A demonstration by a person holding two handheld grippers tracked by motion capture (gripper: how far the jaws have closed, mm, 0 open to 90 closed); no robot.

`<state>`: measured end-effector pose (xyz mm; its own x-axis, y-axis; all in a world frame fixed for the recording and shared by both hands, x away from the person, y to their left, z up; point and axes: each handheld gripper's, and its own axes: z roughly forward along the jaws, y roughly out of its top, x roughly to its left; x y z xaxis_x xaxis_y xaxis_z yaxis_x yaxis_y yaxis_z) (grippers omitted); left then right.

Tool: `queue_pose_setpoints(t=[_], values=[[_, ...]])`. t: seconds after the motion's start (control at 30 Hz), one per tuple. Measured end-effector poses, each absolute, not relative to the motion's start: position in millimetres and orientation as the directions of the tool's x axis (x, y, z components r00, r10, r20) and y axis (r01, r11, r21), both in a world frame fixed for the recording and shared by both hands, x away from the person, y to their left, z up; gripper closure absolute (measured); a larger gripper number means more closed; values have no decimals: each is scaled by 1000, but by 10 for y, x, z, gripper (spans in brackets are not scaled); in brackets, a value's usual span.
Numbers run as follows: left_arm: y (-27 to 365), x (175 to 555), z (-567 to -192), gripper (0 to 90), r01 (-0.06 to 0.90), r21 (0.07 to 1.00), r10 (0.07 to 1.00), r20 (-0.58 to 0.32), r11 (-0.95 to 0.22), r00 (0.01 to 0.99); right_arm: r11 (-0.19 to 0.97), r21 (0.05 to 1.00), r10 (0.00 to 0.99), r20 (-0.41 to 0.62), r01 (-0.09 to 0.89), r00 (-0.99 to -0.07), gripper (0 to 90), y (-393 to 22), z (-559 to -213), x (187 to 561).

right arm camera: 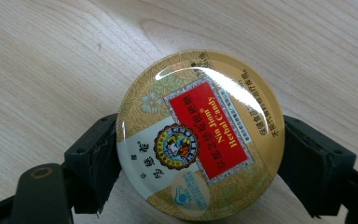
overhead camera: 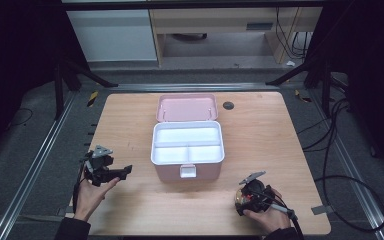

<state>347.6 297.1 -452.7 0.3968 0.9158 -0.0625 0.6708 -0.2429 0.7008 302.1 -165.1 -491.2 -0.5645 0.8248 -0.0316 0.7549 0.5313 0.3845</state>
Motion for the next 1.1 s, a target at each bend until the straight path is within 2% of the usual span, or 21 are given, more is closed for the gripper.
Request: queue_pose_setpoints(t=[0.27, 0.57, 0.87, 0.93, 1.1], values=[[2963, 3484, -4533, 200, 673, 696, 915, -58, -250, 399, 482, 414, 860, -54, 772, -507, 204, -1879, -4823, 3108], [2952, 3491, -4539, 201, 674, 693, 914, -55, -256, 403, 351, 421, 932, -67, 836, -357, 204, -2413, -4885, 3290], [2947, 3492, -4531, 208, 671, 694, 912, -53, -259, 407, 328, 424, 939, -48, 844, -340, 195, -2497, -4938, 3298], [2933, 3494, -4519, 211, 668, 698, 912, -51, -259, 408, 337, 438, 937, -69, 833, -343, 138, -2493, -4941, 3298], [2905, 3495, -4481, 231, 661, 707, 909, -62, -252, 413, 328, 486, 939, -78, 810, -334, 127, -2497, -4875, 3302]])
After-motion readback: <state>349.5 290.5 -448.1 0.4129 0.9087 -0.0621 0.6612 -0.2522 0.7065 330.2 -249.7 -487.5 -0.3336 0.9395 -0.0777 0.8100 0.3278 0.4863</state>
